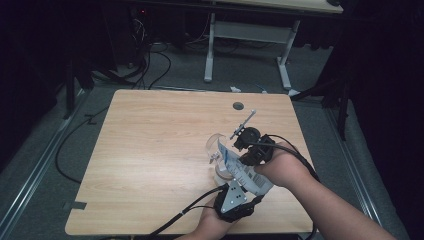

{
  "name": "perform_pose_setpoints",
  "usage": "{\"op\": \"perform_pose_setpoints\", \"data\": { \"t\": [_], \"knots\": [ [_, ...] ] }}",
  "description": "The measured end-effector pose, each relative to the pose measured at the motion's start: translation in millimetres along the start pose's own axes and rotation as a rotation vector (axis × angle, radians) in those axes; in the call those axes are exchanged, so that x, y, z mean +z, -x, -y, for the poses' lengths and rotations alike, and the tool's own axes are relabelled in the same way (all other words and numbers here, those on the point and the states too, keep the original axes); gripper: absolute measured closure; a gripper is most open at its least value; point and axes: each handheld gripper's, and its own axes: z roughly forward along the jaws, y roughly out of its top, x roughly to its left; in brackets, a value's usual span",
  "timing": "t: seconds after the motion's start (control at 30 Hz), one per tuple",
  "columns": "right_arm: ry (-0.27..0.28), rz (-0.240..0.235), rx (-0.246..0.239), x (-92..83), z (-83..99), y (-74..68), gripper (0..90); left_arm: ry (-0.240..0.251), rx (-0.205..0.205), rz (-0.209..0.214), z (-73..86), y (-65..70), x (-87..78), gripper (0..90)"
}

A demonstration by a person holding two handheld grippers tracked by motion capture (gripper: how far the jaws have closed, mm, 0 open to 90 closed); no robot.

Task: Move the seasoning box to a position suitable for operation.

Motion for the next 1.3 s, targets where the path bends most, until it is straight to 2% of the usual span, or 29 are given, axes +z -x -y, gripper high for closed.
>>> {"op": "perform_pose_setpoints", "data": {
  "t": [1.3],
  "knots": [
    [0.0, 0.004, -0.008, -1.8, -0.4, -0.1, 90.0, 0.009, -0.003, 0.003, -1.1, 0.7, -1.0, 60.9]
  ]
}}
